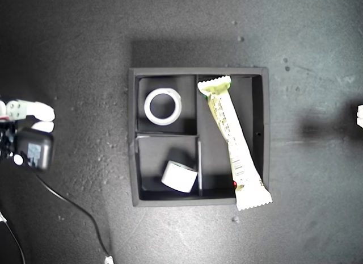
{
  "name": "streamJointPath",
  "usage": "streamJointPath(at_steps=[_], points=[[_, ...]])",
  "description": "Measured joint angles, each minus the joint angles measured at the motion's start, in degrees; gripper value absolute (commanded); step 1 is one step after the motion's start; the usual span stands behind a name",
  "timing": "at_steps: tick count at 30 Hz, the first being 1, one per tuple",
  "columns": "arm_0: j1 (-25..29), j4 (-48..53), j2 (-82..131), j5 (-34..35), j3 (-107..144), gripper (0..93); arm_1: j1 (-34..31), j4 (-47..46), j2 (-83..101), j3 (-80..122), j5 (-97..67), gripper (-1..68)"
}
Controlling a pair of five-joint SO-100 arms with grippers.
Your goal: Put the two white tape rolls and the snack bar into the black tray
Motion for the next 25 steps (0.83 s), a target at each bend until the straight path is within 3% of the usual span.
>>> streamJointPath(at_steps=[6, 13, 25], points=[[1.23, 0.00, 0.00, -2.37, 0.00, 0.2, 0.00, 0.00, 0.00, 0.00, 0.00, 0.2], [1.41, 0.09, 0.00, 7.91, 0.00, 0.2, 0.00, 0.00, 0.09, 0.00, 0.00, 0.4], [1.41, 0.09, 0.00, 9.23, 0.00, 0.2, 0.00, 0.00, 0.09, 0.00, 0.00, 0.4]])
